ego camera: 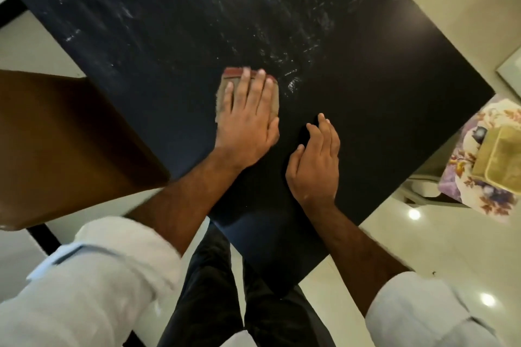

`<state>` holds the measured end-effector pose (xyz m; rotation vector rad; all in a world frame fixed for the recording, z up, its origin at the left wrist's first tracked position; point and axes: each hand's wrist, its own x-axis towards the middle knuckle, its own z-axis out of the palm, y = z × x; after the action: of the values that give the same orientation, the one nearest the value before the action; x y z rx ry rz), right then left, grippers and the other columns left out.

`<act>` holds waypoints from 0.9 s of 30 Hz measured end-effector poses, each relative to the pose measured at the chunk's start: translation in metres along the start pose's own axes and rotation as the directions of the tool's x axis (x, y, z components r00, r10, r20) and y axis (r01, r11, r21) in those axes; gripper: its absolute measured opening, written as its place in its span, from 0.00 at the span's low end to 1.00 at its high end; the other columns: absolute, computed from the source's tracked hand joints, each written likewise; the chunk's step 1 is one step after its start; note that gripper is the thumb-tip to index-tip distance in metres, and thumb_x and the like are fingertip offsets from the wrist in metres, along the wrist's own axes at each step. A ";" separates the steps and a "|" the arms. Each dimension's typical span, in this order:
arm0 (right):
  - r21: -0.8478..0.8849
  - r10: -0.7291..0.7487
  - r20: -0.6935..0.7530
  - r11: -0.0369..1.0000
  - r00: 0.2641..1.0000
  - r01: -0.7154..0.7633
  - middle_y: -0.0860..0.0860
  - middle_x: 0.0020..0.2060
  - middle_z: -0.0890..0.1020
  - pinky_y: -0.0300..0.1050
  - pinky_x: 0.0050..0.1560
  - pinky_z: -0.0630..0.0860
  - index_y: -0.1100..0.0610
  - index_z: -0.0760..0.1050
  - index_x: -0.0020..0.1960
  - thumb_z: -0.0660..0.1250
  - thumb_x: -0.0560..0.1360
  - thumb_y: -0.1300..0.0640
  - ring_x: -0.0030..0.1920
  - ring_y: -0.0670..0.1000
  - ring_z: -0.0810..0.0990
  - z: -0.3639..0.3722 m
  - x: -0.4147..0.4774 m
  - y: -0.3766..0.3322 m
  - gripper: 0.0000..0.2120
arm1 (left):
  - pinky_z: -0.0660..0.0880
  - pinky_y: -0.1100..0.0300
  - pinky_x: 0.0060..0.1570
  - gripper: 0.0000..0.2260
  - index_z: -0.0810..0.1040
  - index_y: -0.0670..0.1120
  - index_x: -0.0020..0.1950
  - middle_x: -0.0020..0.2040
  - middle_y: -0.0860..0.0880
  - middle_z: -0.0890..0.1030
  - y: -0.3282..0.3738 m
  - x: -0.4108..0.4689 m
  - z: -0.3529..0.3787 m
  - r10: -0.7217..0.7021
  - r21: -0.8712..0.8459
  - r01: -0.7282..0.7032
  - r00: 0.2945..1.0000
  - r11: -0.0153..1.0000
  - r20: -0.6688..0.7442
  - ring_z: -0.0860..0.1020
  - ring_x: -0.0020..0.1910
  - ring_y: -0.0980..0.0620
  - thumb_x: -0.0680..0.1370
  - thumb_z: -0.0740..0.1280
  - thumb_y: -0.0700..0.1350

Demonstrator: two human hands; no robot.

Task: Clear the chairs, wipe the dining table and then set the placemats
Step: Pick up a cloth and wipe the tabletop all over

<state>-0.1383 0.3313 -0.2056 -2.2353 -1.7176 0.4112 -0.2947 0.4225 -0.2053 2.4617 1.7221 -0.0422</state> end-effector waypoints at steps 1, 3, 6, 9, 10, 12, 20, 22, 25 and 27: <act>0.022 0.013 0.002 1.000 1.000 -0.013 0.57 0.85 0.63 0.57 0.84 0.64 0.59 0.68 0.80 0.62 0.85 0.58 0.87 0.57 0.58 -0.001 0.000 -0.001 0.23 | 0.54 0.34 0.85 0.37 0.50 0.43 0.90 0.91 0.41 0.50 -0.002 -0.016 0.000 0.042 -0.006 -0.042 0.999 0.999 0.016 0.49 0.90 0.38 0.86 0.56 0.60; 0.038 0.027 0.022 0.999 0.999 -0.027 0.57 0.85 0.63 0.58 0.84 0.65 0.59 0.68 0.79 0.63 0.85 0.58 0.87 0.57 0.58 -0.002 0.001 -0.003 0.23 | 0.54 0.34 0.85 0.38 0.49 0.44 0.91 0.91 0.42 0.48 -0.019 -0.053 0.000 0.055 -0.013 -0.055 0.997 0.998 0.059 0.48 0.90 0.39 0.86 0.57 0.60; 0.046 0.029 0.033 0.998 0.999 -0.031 0.58 0.85 0.63 0.58 0.84 0.65 0.60 0.68 0.79 0.63 0.85 0.58 0.87 0.57 0.58 -0.003 0.003 -0.004 0.23 | 0.52 0.34 0.86 0.40 0.46 0.45 0.91 0.91 0.42 0.46 -0.053 -0.086 -0.001 -0.018 0.002 0.018 0.991 1.000 0.129 0.45 0.90 0.39 0.86 0.58 0.62; 0.054 0.033 0.032 0.998 0.999 -0.035 0.58 0.85 0.63 0.57 0.84 0.64 0.60 0.68 0.80 0.63 0.85 0.57 0.87 0.57 0.57 -0.001 0.003 -0.002 0.23 | 0.51 0.33 0.86 0.40 0.47 0.45 0.91 0.91 0.41 0.47 -0.067 -0.066 -0.002 -0.054 0.023 0.051 0.992 0.998 0.110 0.46 0.90 0.38 0.86 0.58 0.62; 0.059 0.033 0.034 0.998 0.999 -0.035 0.58 0.85 0.63 0.56 0.85 0.63 0.60 0.67 0.80 0.63 0.85 0.57 0.87 0.56 0.57 0.000 0.003 -0.001 0.24 | 0.51 0.33 0.86 0.40 0.48 0.44 0.91 0.91 0.41 0.48 -0.065 -0.049 -0.002 -0.060 0.022 0.059 0.994 0.998 0.086 0.47 0.90 0.37 0.86 0.58 0.62; 0.074 0.021 0.028 0.997 0.999 -0.023 0.58 0.85 0.62 0.55 0.85 0.61 0.60 0.67 0.80 0.63 0.85 0.59 0.87 0.56 0.57 0.003 0.003 0.001 0.24 | 0.53 0.33 0.85 0.38 0.51 0.43 0.90 0.90 0.41 0.52 -0.052 -0.007 -0.003 -0.053 0.028 0.052 0.998 0.998 0.022 0.50 0.90 0.37 0.86 0.56 0.61; 0.422 0.125 -0.136 0.905 0.983 -0.057 0.57 0.84 0.66 0.55 0.83 0.66 0.64 0.64 0.82 0.64 0.83 0.64 0.83 0.54 0.66 0.002 -0.002 0.009 0.28 | 0.52 0.34 0.85 0.37 0.48 0.44 0.91 0.91 0.41 0.48 0.016 0.024 0.007 0.306 0.013 -0.306 0.952 0.952 0.017 0.47 0.90 0.38 0.87 0.55 0.61; 0.494 0.137 -0.150 0.868 0.979 -0.046 0.57 0.83 0.67 0.60 0.79 0.70 0.65 0.64 0.82 0.64 0.83 0.61 0.81 0.53 0.70 0.002 -0.002 0.011 0.29 | 0.52 0.35 0.85 0.37 0.49 0.45 0.91 0.91 0.42 0.48 0.009 -0.021 0.010 0.386 -0.009 -0.387 0.921 0.922 0.052 0.46 0.90 0.39 0.87 0.55 0.61; 0.555 0.155 -0.157 0.831 0.975 -0.042 0.55 0.83 0.68 0.63 0.77 0.73 0.65 0.63 0.83 0.63 0.83 0.59 0.79 0.52 0.72 -0.001 -0.002 0.012 0.30 | 0.54 0.34 0.85 0.37 0.52 0.45 0.91 0.91 0.42 0.50 -0.025 -0.081 0.013 0.387 -0.009 -0.387 0.920 0.922 0.065 0.48 0.90 0.38 0.86 0.58 0.60; 0.571 0.157 -0.148 0.820 0.977 -0.045 0.53 0.82 0.68 0.62 0.77 0.73 0.65 0.62 0.83 0.63 0.83 0.59 0.79 0.50 0.72 -0.003 -0.002 0.012 0.30 | 0.55 0.33 0.85 0.38 0.53 0.44 0.91 0.91 0.41 0.52 -0.056 -0.093 0.010 0.300 0.004 -0.301 0.952 0.954 0.068 0.50 0.90 0.37 0.86 0.60 0.60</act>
<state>-0.1271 0.3260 -0.2078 -1.8552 -1.1775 0.6179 -0.3788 0.3531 -0.2112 2.6705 1.3082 -0.1032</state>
